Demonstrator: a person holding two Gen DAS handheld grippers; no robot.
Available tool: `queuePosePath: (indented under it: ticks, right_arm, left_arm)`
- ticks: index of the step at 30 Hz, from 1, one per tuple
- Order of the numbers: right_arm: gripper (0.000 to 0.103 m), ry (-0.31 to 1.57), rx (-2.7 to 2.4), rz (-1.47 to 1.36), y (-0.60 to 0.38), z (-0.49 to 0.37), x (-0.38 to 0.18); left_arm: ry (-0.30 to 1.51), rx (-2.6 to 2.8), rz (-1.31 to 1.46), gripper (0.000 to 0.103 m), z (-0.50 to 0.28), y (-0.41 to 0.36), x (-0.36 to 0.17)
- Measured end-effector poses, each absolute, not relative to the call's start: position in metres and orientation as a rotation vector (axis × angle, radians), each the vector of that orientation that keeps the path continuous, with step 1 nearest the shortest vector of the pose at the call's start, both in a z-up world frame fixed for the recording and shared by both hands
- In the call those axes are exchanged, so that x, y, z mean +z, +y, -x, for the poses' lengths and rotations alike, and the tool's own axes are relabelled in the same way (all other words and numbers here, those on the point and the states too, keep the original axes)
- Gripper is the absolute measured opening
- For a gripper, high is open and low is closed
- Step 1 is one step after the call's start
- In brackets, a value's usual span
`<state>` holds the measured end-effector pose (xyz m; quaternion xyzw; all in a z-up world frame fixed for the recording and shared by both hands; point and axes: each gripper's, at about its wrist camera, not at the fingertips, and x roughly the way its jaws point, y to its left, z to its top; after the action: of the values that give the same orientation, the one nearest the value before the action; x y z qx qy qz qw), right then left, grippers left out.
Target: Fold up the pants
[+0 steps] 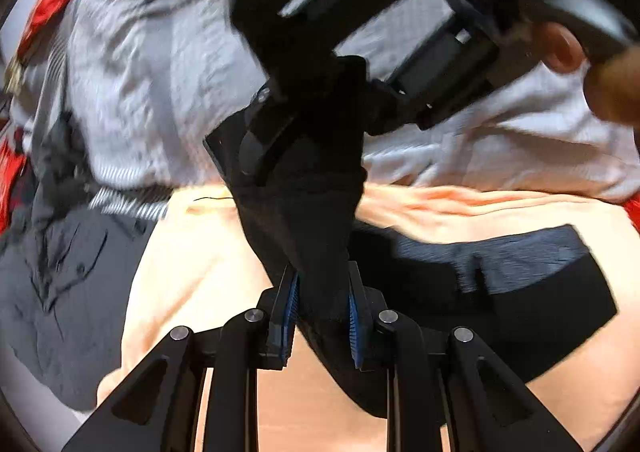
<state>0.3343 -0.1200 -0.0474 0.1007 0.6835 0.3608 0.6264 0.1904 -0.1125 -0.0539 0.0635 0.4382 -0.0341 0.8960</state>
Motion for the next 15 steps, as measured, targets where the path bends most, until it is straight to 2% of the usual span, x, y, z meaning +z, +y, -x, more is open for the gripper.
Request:
queuePosePath:
  ticks: [8,15]
  right_arm:
    - [0.02,1.361,0.768,-0.509,-0.265,-0.282,-0.005]
    - [0.02,1.245,0.628,-0.732,-0.399,-0.226,-0.013]
  left_arm:
    - [0.893,-0.291,-0.229,0.023,-0.174,-0.207,-0.015]
    - [0.934,-0.493,-0.355,0.023,-0.156,-0.303,-0.024]
